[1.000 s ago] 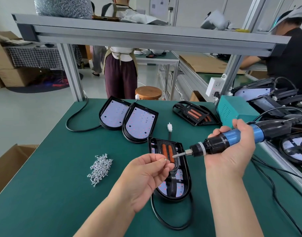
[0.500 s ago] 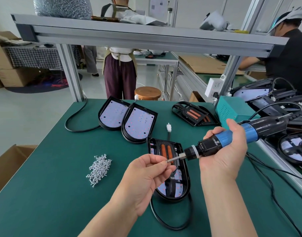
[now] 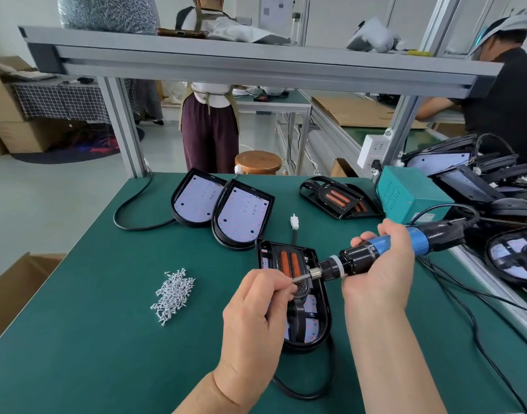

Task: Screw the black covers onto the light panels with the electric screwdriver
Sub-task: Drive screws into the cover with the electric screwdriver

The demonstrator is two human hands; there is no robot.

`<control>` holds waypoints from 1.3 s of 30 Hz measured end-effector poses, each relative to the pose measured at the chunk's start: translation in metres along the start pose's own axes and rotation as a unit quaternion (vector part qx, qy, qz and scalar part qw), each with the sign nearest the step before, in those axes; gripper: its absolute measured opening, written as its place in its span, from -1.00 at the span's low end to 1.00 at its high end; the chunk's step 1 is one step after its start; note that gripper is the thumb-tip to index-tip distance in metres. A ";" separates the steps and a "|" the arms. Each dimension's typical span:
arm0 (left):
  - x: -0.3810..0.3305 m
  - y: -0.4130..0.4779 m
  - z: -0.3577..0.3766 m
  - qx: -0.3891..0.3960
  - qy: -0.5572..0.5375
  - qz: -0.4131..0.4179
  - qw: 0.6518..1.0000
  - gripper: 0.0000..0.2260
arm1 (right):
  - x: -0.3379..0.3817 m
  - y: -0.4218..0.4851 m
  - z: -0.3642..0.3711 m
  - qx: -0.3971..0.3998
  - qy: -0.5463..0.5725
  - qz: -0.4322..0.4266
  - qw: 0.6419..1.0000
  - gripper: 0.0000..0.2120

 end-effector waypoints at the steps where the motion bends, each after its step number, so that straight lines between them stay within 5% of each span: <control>1: 0.001 0.000 0.000 0.001 0.003 0.004 1.000 -0.84 | -0.001 0.002 -0.001 0.005 0.009 0.028 1.000 -0.81; 13: 0.016 0.000 0.007 0.032 -0.085 -0.091 0.992 -0.42 | -0.003 0.008 0.000 -0.018 0.002 0.030 0.999 -0.81; 18: 0.024 0.003 -0.004 0.002 -0.077 -0.086 0.993 -0.64 | 0.001 0.012 0.002 -0.004 0.003 0.008 1.000 -0.78; 21: 0.058 0.017 -0.010 0.000 -0.026 -0.230 0.973 -0.70 | 0.004 0.015 0.006 0.018 -0.030 -0.033 0.999 -0.83; 25: 0.096 0.032 0.007 0.199 -0.007 -0.431 0.880 -0.50 | -0.001 0.009 0.018 0.085 -0.087 -0.088 0.989 -0.85; 30: 0.103 0.036 0.025 0.279 -0.067 -0.447 0.847 -0.39 | -0.015 -0.002 0.030 0.158 -0.138 -0.127 0.969 -0.76; 39: 0.106 0.029 0.029 0.238 -0.088 -0.444 0.859 -0.56 | -0.033 -0.008 0.040 0.208 -0.179 -0.149 0.950 -0.82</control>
Point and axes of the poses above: each hand's wrist, its own y-axis towards the middle knuckle, its own z-axis out of the palm, x = y × z, the point moved 3 cm from there along y, towards the middle knuckle, and after that the axes turned 8 degrees about z, right-handed, at the moved point
